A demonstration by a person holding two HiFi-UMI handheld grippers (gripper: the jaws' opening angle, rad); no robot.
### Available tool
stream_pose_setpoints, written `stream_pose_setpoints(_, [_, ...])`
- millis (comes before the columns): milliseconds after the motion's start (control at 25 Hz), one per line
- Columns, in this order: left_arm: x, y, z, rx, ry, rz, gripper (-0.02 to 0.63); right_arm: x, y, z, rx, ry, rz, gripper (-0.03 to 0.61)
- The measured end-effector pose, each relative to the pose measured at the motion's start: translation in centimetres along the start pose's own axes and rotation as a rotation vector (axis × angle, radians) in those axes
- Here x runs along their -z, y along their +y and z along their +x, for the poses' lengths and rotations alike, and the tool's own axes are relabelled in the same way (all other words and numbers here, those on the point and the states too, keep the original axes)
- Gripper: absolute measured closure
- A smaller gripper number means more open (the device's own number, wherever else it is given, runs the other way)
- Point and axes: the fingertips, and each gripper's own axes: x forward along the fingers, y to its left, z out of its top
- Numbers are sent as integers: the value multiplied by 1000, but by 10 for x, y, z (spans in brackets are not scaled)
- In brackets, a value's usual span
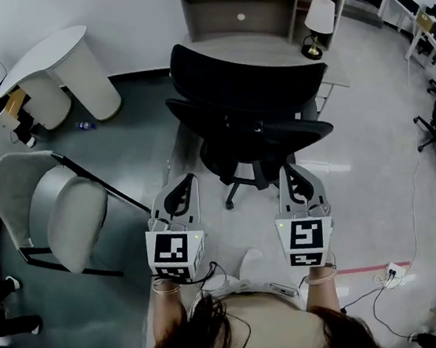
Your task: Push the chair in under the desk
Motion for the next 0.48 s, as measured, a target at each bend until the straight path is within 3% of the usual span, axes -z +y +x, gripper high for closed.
stream_pose_setpoints(480, [-1,-5,-38,53,-8,-3,603,-13,32,-30,26,-9,-44,558])
